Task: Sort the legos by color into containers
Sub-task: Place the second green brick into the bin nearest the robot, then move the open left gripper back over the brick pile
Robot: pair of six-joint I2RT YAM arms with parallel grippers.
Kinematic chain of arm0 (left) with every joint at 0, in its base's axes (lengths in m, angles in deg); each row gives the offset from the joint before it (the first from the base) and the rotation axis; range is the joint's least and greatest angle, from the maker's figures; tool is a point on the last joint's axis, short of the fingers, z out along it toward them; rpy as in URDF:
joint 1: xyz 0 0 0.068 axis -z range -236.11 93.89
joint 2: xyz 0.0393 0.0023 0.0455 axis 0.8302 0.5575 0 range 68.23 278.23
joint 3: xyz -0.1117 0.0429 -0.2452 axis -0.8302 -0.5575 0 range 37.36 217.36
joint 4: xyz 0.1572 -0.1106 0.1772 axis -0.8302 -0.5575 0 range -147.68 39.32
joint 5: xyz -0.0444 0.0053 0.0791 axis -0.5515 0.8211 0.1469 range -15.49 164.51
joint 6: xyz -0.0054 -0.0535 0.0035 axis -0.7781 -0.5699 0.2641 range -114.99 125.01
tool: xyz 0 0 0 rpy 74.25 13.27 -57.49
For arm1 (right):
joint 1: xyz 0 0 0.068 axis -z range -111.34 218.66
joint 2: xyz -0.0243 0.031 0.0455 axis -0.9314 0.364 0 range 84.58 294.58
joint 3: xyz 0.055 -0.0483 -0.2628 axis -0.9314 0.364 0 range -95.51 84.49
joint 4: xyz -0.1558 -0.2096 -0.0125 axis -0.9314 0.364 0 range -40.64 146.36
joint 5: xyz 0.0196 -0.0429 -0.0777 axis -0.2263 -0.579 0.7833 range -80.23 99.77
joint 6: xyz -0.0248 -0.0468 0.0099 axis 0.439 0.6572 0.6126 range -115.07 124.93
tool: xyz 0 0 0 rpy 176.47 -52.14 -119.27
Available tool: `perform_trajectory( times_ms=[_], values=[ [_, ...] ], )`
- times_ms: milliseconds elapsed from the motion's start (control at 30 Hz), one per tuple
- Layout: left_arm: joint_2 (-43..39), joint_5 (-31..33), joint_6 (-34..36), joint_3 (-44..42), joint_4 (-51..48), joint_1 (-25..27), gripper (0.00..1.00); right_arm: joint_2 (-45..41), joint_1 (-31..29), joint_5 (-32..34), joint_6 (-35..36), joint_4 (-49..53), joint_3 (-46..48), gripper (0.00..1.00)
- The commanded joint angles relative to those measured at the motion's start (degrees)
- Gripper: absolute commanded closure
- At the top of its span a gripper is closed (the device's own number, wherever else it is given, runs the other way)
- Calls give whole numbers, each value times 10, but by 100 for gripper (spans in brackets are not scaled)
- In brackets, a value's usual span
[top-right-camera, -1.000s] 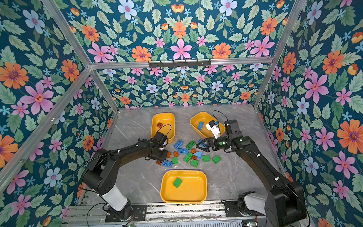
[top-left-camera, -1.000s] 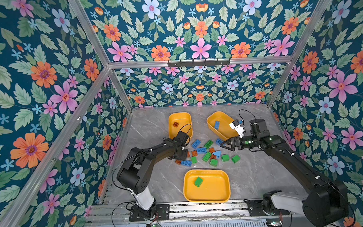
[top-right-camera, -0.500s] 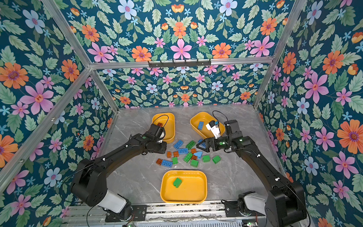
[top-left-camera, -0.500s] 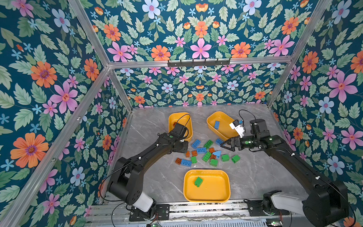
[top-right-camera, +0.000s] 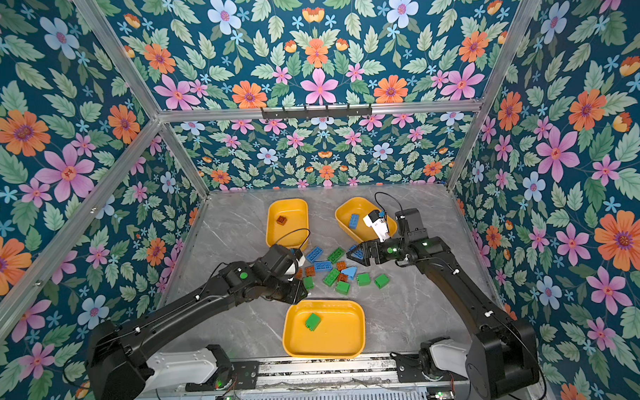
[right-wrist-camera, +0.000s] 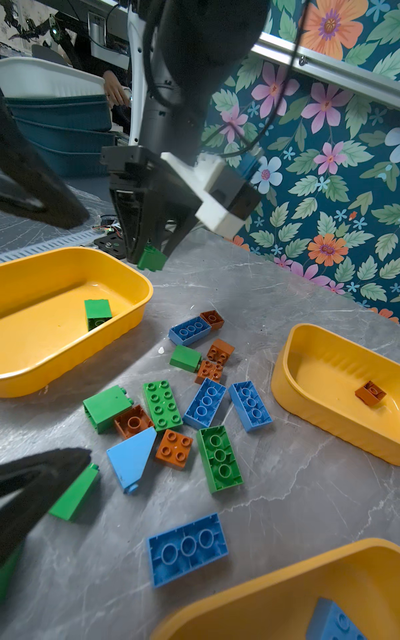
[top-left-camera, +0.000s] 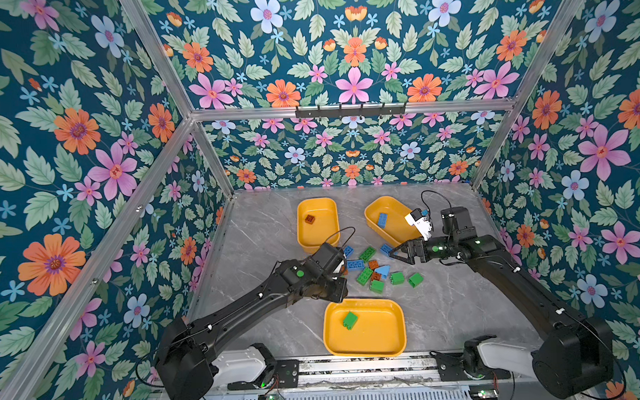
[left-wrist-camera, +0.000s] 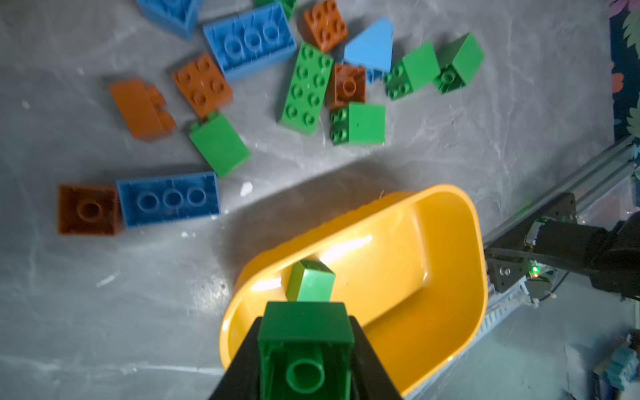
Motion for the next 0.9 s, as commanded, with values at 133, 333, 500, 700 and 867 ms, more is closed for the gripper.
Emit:
perform_trajectory(
  times_ms=[133, 333, 500, 700, 867],
  values=[
    [2, -10, -62, -63, 22, 27, 65, 9, 1, -12, 13, 3, -3, 1],
    [5, 24, -52, -35, -18, 25, 44, 4, 0, -6, 16, 11, -5, 1],
    [12, 39, -21, 16, -38, -14, 38, 6, 1, -2, 14, 9, -9, 1],
    [8, 102, -33, 17, -30, -117, 38, 11, 1, -10, 0, -3, -15, 1],
    [16, 138, -167, -13, 27, -126, 37, 10, 0, -11, -4, -3, -15, 1]
  ],
)
